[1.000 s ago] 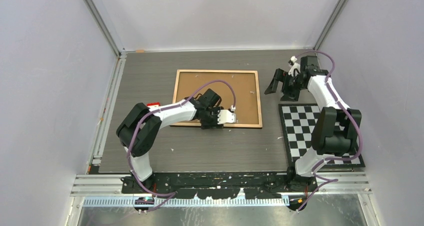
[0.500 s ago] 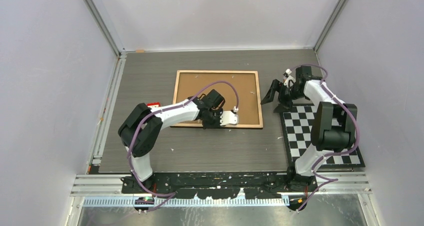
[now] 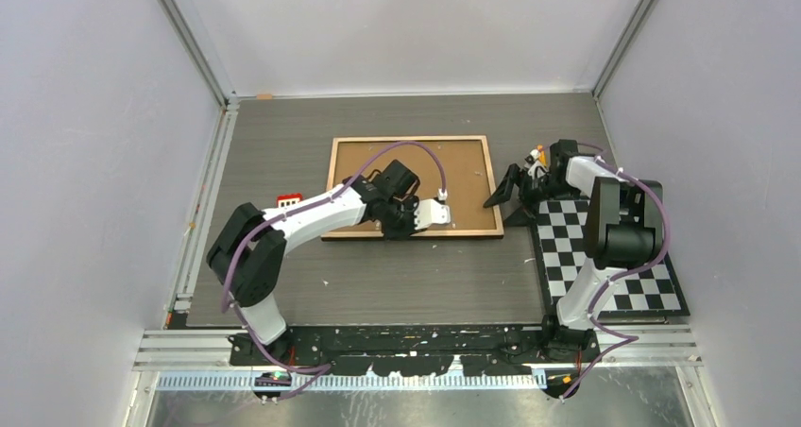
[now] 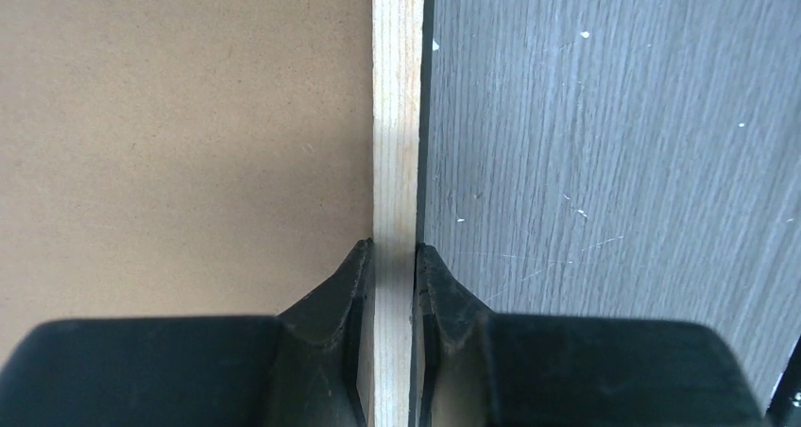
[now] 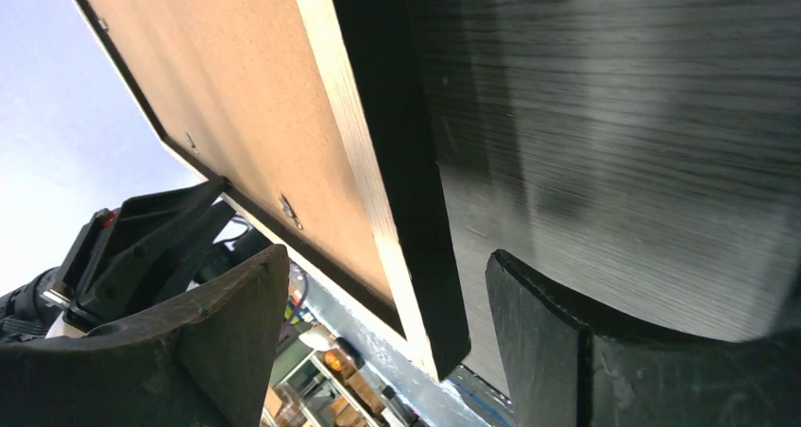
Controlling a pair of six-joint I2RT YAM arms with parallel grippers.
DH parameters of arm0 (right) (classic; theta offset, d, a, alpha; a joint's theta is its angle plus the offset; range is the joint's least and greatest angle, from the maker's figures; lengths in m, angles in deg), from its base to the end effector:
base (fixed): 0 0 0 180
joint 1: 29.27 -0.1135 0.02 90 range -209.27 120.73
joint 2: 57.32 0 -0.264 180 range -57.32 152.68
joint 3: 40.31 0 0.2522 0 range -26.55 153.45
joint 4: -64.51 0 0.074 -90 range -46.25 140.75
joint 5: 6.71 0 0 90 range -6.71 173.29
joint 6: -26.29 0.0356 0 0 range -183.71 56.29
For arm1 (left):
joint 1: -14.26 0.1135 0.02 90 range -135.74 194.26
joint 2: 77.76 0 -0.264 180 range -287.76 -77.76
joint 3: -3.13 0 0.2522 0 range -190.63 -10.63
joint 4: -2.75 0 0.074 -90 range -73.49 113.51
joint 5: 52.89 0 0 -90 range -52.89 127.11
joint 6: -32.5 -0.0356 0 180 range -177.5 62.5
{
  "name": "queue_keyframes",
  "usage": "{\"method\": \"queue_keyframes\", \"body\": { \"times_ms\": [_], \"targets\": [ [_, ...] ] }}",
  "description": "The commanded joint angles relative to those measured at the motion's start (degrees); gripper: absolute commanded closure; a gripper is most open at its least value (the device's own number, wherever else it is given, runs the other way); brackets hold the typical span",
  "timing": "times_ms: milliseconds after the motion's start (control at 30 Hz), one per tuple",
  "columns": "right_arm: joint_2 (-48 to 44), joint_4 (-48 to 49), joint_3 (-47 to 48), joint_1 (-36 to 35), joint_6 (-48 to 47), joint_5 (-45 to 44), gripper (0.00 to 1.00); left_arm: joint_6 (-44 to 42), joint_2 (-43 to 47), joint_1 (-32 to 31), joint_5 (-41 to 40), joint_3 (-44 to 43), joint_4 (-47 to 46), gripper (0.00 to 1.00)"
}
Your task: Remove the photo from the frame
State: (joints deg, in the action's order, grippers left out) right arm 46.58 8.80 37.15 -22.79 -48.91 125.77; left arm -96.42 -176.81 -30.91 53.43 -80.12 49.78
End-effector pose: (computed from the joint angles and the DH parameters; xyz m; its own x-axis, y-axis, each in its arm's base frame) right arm 0.3236 -0.0126 0.1582 -0.9538 0.2979 0.0388 0.2433 0.6900 0.6817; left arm 0.2422 -0.2578 0.2093 -0.0036 0.8588 -0.5123 0.9940 0.0592 0.0924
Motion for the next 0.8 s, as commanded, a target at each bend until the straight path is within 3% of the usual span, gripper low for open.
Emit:
{"method": "queue_keyframes", "body": {
  "times_ms": [0,167,233,300,400,467,533,600,767],
  "targets": [
    [0.6,2.0,-0.3,-0.9,3.5,7.8,0.22,0.9,6.9,0.6,3.8,-1.7,-3.8,1.0],
    [1.3,3.3,-0.8,-1.5,6.1,12.9,0.34,1.1,8.2,0.7,2.9,-1.2,-5.0,1.0],
    [1.4,3.9,-1.2,-1.5,7.6,14.6,0.45,1.9,8.6,0.6,1.1,-1.0,-6.1,1.0],
    [1.4,4.1,-1.4,-1.5,9.3,15.4,0.63,2.2,9.4,0.6,-1.1,-0.2,-7.5,1.0],
    [1.6,4.1,-1.2,-1.5,11.9,17.2,0.89,1.9,11.5,0.6,-3.5,1.6,-9.7,0.82],
    [1.2,3.1,-0.7,-1.5,12.1,17.2,0.99,0.9,13.4,0.4,-4.6,3.1,-9.9,0.61],
    [0.8,2.1,-0.4,-1.5,12.2,17.4,1.0,-1.3,15.9,-0.2,-6.4,5.8,-11.1,0.4],
    [0.4,1.8,-0.4,-1.5,12.7,17.9,0.99,-4.7,18.8,-1.3,-8.7,10.0,-13.5,0.26],
    [0.0,1.4,-0.4,-1.5,14.2,18.8,0.99,-12.6,22.7,-6.6,-17.6,18.6,-20.4,0.11]
  ]
}}
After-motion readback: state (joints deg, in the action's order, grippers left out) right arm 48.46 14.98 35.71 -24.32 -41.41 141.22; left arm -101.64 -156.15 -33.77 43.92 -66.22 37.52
